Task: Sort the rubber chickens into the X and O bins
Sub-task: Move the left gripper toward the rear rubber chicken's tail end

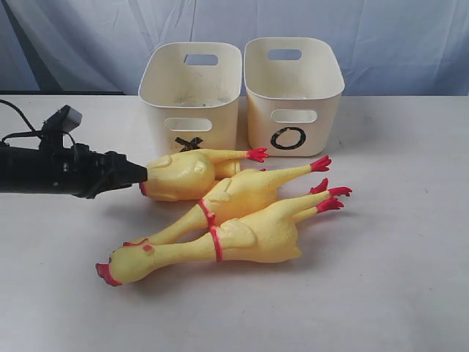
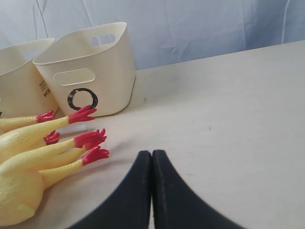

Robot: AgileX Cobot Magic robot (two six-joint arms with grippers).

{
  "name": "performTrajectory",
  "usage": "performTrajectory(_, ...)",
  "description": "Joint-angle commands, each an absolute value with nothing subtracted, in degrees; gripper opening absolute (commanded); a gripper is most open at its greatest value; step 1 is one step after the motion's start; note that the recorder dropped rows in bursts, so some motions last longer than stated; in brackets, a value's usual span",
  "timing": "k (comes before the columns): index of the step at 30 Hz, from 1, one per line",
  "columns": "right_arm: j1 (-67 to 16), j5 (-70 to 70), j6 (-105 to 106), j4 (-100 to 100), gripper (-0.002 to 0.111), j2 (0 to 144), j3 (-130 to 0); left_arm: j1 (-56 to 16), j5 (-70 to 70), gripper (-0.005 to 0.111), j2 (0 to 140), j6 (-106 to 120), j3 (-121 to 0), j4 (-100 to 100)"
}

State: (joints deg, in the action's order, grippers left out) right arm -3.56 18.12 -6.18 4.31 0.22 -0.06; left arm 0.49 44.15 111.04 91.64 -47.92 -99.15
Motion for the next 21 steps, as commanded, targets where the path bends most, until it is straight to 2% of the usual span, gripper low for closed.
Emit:
performTrajectory(1,-3.6,17.7,-6.0,3.9,-0.001,0.0,0.0,0.3,44.5,0.050,111.5,91.5,-48.3,-99.9)
performTrajectory(21,-3.6,17.7,-6.0,3.9,-0.001,0.0,0.0,0.3,49.0,0.052,116.0,90.3,-51.4,-99.9)
